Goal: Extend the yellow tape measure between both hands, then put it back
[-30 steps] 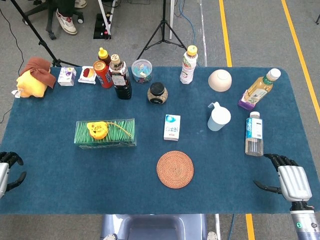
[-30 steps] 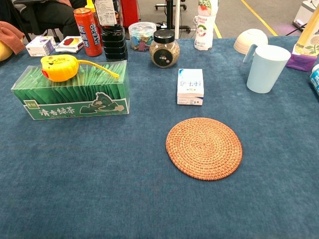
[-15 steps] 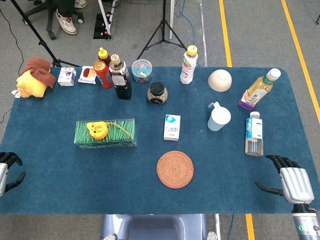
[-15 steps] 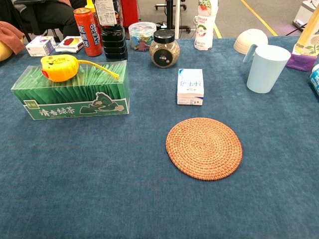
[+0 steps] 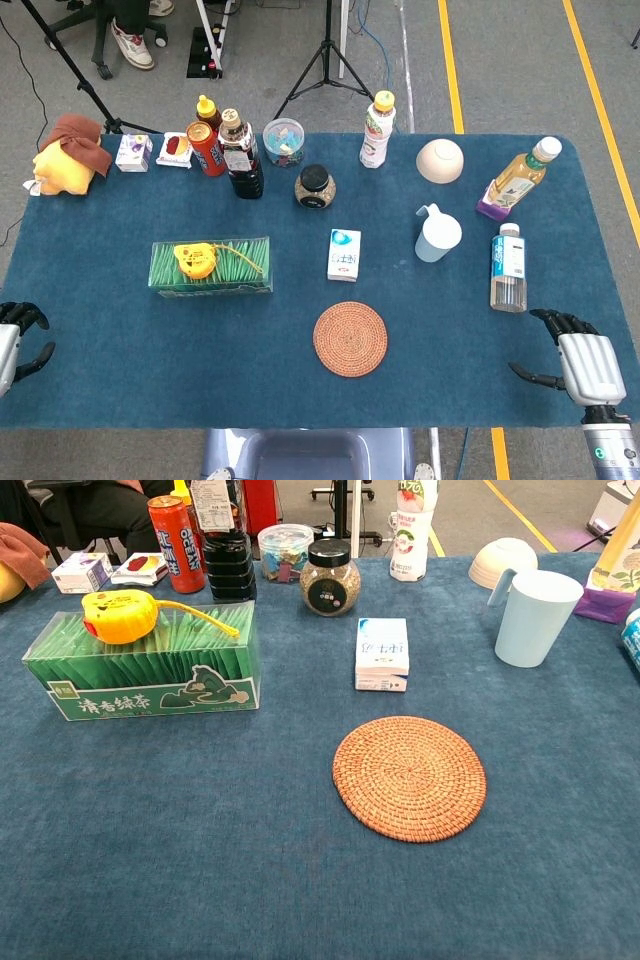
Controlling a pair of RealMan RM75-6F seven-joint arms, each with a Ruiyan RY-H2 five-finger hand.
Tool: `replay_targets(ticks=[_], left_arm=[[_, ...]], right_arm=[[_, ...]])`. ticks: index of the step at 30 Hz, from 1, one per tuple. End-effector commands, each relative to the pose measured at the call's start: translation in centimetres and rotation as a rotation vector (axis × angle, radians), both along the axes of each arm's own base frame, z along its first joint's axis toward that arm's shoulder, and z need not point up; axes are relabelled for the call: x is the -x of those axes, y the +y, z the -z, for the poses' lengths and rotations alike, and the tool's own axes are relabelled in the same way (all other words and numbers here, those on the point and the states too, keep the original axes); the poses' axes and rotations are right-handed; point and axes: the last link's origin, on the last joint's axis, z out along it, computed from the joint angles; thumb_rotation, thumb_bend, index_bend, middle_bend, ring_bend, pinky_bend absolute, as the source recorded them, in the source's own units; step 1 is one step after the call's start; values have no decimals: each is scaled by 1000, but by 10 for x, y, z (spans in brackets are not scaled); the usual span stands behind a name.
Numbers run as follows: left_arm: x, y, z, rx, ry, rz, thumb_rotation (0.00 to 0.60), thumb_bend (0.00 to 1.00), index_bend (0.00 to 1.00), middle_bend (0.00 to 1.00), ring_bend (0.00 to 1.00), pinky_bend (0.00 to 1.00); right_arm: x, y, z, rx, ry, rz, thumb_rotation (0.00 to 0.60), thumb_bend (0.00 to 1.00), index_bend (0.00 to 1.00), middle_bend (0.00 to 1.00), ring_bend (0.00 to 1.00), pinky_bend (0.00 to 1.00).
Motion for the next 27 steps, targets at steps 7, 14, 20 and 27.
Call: replay_targets(ticks=[7,14,20,27], left_arm=[[-9,23,1,22,11,43,600,258,481,390,293,332],[-30,52,7,95,37,93,600,257,480,390,293,333],[-53,80,14,164,54,147,600,257,480,390,293,333],[-75,106,22,228,58,190,580,229,480,390,293,332]], right_arm=[[0,-1,-2,4,5,11,360,137,238,298,293,364],[2,-1,0,-7,1,15,359,137,239,298,294,364],[5,-1,1,-8,-6,22,357,136,239,298,293,363],[9,1,2,-5,-15,38,360,135,239,298,293,363]])
